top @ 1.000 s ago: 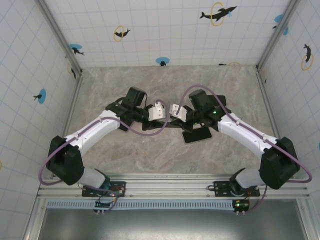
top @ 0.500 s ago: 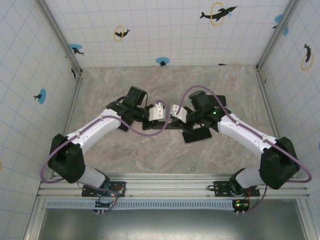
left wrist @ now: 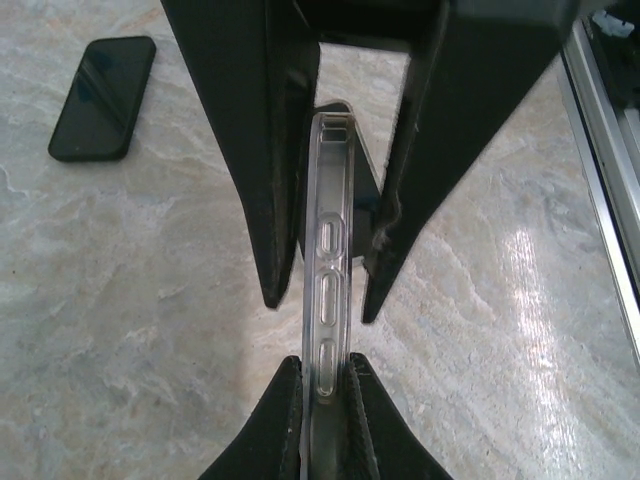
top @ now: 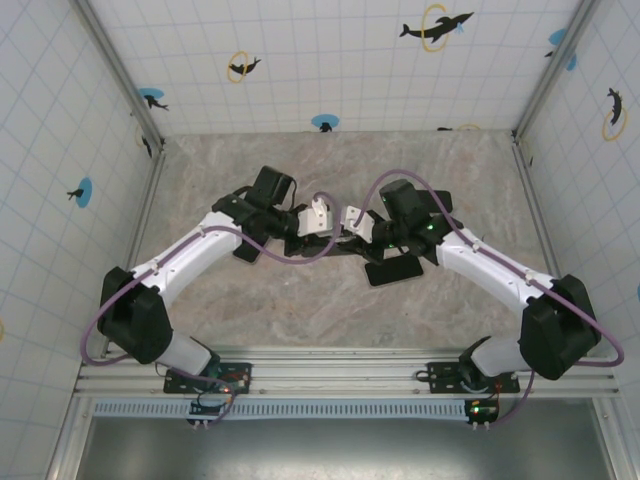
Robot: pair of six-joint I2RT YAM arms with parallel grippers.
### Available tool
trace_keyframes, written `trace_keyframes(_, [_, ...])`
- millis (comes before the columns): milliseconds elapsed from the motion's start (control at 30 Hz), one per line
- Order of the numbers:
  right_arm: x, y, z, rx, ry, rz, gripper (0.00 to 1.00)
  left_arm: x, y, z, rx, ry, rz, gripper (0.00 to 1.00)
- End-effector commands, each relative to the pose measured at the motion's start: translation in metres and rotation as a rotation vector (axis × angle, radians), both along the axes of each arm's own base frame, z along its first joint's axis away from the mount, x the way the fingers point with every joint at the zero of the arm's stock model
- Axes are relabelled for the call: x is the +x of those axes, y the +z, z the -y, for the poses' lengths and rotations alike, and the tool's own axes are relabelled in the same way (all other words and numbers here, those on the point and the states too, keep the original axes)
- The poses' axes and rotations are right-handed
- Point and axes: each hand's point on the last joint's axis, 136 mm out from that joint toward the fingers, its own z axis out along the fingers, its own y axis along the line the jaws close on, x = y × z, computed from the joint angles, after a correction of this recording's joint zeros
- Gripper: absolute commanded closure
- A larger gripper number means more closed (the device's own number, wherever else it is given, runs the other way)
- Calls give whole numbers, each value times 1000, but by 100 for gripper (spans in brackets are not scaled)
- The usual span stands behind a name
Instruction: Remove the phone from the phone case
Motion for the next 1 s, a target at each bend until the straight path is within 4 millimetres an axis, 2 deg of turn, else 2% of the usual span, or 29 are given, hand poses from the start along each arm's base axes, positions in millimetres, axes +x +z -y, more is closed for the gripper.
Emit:
trace_keyframes(0, [-2, 12, -4, 59, 22, 37, 68, -3, 26, 13, -73, -35, 10, 100])
trace_keyframes(167, [2, 8, 1, 59, 4, 33, 61, -2, 29, 14, -81, -26, 4, 100])
trace_keyframes(300, [9, 13, 10, 109, -42, 15, 42, 1, 33, 13, -105, -5, -14, 100])
trace_keyframes(467, [5, 15, 23, 196, -98, -44, 28, 10, 52, 12, -218, 49, -44, 100])
trace_keyframes(533, [6, 22, 28, 267, -136, -61, 26, 11, 60, 14, -265, 61, -50, 100])
trace_keyframes(833, [19, 86, 63, 812, -377, -209, 22, 21, 111, 22, -603, 176, -176, 100])
trace_keyframes(867, [18, 90, 67, 862, -393, -223, 22, 23, 121, 23, -643, 194, -195, 100])
trace_keyframes(900, [17, 93, 71, 906, -410, -238, 22, 24, 118, 23, -661, 213, -229, 100])
trace_keyframes(967, [15, 99, 78, 990, -434, -268, 22, 28, 127, 23, -716, 255, -275, 100])
